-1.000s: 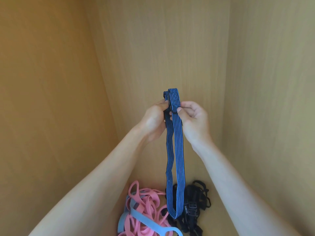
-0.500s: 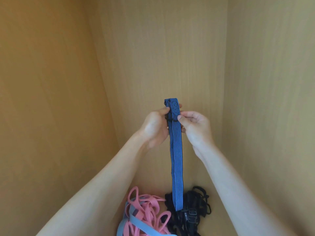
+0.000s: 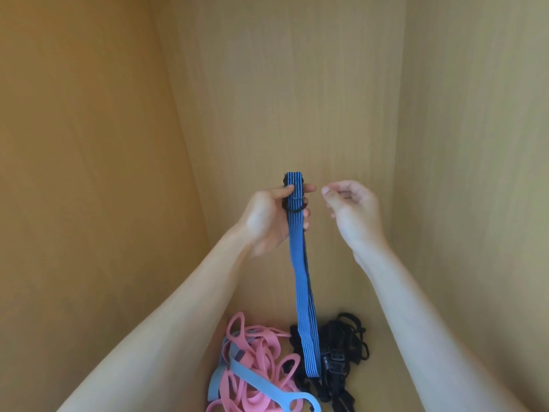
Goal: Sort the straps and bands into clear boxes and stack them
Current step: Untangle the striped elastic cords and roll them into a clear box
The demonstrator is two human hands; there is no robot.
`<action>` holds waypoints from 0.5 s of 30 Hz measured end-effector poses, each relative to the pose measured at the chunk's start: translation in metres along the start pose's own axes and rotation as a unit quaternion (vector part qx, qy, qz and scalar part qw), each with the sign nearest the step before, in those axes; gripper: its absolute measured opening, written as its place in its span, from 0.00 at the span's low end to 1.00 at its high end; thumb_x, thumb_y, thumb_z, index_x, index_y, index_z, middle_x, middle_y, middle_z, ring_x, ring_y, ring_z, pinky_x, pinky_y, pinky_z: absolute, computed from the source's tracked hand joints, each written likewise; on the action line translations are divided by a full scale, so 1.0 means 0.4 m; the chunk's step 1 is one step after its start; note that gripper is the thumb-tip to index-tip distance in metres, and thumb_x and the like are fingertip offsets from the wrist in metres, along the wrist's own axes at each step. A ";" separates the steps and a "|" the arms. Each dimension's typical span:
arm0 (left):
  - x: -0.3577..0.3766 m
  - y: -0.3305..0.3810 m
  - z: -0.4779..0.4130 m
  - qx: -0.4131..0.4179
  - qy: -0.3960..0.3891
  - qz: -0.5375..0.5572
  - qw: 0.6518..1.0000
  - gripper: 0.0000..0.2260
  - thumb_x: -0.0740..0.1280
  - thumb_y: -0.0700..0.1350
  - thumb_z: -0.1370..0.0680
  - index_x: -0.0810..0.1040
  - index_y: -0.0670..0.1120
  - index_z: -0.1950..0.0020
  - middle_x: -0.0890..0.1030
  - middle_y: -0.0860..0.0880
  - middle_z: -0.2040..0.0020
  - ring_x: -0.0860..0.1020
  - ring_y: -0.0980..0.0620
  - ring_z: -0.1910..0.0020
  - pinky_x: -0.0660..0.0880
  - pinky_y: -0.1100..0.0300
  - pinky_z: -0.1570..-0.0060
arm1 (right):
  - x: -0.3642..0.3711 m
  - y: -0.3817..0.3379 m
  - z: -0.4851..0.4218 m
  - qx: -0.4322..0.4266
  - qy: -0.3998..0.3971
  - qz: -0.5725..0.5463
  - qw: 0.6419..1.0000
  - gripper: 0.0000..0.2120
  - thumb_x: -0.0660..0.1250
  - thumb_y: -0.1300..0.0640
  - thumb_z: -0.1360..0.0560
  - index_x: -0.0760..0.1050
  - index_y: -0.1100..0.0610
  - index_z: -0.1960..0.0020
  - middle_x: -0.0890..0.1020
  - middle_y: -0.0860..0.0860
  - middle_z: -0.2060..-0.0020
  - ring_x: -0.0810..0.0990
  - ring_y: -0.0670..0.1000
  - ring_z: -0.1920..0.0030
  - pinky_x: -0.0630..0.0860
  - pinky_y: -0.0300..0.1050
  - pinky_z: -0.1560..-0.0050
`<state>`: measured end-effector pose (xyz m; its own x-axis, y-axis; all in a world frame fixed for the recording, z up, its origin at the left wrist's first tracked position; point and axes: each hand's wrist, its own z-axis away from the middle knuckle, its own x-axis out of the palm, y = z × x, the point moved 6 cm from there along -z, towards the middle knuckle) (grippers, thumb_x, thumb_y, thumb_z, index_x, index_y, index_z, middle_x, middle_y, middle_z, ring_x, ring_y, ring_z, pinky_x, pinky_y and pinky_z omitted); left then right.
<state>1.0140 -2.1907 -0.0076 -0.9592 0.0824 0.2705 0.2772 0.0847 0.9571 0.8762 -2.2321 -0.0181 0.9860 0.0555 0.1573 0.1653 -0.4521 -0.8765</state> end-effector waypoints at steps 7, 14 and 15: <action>-0.026 -0.038 0.007 -0.043 -0.030 -0.031 0.998 0.19 0.48 0.43 0.24 0.78 0.46 0.61 0.63 0.50 0.72 0.55 0.56 0.80 0.55 0.64 0.81 | 0.032 -0.037 0.030 -0.083 -0.170 0.032 0.981 0.25 0.63 0.74 0.25 0.81 0.47 0.42 0.81 0.48 0.46 0.79 0.42 0.51 0.74 0.36 0.50; -0.030 -0.061 0.022 -0.101 -0.078 -0.003 0.992 0.10 0.53 0.47 0.25 0.72 0.46 0.60 0.62 0.52 0.76 0.56 0.56 0.82 0.56 0.65 0.83 | 0.064 -0.049 0.054 -0.119 -0.236 0.062 0.963 0.16 0.71 0.64 0.27 0.82 0.43 0.50 0.85 0.43 0.52 0.81 0.48 0.50 0.76 0.54 0.51; -0.029 -0.062 0.026 -0.105 -0.086 -0.005 0.991 0.12 0.53 0.49 0.24 0.72 0.46 0.61 0.63 0.52 0.75 0.57 0.56 0.82 0.56 0.65 0.83 | 0.065 -0.051 0.055 -0.124 -0.231 0.069 0.962 0.13 0.72 0.61 0.28 0.82 0.43 0.52 0.85 0.43 0.53 0.81 0.48 0.51 0.76 0.54 0.52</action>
<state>1.0189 -2.1835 -0.0356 -0.9333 0.2521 0.2559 0.2323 -0.1199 0.9652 0.8988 -2.2019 -0.0063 0.9122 0.3439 -0.2227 0.0778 -0.6790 -0.7300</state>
